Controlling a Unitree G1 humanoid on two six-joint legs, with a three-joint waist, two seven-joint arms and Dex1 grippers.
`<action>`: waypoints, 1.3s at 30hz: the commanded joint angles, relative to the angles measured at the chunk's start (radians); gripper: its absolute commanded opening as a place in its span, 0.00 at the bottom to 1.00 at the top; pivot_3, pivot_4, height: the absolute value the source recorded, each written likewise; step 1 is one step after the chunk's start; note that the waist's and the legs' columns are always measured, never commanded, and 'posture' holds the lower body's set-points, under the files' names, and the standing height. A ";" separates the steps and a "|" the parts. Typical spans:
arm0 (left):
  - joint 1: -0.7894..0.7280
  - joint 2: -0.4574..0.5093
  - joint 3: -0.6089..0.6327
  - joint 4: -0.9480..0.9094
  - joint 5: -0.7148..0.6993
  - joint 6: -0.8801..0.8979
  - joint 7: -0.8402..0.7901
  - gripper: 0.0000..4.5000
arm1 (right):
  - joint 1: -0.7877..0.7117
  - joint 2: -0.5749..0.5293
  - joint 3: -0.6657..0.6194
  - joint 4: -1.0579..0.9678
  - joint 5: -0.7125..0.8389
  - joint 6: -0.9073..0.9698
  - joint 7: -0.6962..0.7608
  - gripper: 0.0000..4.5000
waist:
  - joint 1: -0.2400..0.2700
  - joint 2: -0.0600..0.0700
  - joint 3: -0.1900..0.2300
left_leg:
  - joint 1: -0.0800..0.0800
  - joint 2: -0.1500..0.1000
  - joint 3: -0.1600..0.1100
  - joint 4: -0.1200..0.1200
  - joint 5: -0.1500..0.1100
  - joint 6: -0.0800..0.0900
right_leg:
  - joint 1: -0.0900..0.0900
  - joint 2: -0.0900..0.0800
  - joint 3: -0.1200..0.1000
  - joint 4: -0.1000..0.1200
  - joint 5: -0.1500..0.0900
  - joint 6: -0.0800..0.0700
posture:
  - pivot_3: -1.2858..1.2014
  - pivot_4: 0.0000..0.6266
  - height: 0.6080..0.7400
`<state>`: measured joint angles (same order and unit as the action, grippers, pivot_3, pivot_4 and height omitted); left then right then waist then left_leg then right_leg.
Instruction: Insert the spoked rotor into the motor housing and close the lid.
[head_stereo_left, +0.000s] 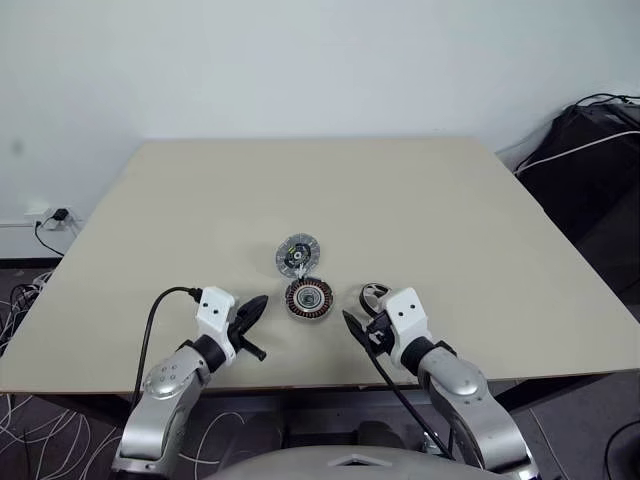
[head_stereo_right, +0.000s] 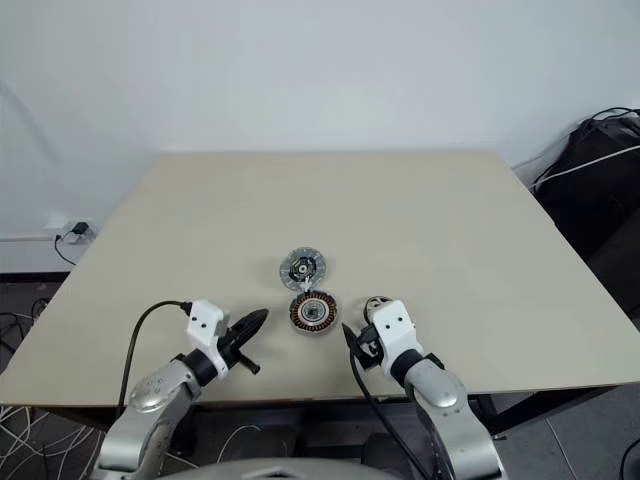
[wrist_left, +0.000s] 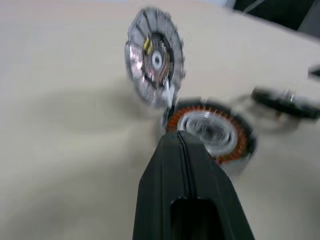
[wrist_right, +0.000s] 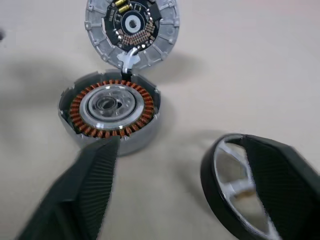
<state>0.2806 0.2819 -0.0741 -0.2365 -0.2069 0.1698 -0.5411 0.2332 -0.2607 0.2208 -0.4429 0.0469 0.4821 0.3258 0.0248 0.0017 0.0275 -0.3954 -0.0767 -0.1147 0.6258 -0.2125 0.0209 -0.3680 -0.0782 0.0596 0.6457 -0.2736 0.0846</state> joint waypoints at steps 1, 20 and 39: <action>0.025 0.048 -0.039 0.001 0.041 -0.093 -0.053 0.00 | -0.082 0.015 0.044 0.002 0.006 0.058 0.018 0.66 | -0.002 0.001 0.000 | 0.000 0.000 0.000 0.000 0.000 0.000 | 0.000 0.000 0.000 0.000 0.000 0.000 | 0.52 0.00 1.00; 0.071 0.063 -0.038 0.027 -0.016 -0.082 -0.092 0.00 | -0.368 0.044 0.232 0.143 -0.001 0.336 0.092 0.00 | -0.013 0.004 0.002 | 0.000 0.000 0.000 -0.002 0.000 0.000 | -0.002 0.002 -0.001 0.001 0.000 0.000 | 0.52 0.00 1.00; 0.059 0.072 -0.052 0.008 0.013 -0.093 -0.095 0.00 | -0.436 0.108 0.222 0.298 -0.004 0.292 0.075 0.00 | -0.014 0.005 0.003 | 0.000 0.000 -0.001 -0.002 0.000 0.000 | -0.002 0.003 -0.001 0.001 0.000 0.000 | 0.52 0.00 1.00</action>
<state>0.3509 0.3466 -0.1226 -0.1937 -0.1976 0.0932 -0.6343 -0.1789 -0.1619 0.4608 -0.1387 0.0449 0.7955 0.4069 0.0103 0.0063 0.0303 -0.3956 -0.0770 -0.1152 0.6234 -0.2124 0.0208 -0.3701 -0.0756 0.0586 0.6463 -0.2734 0.0843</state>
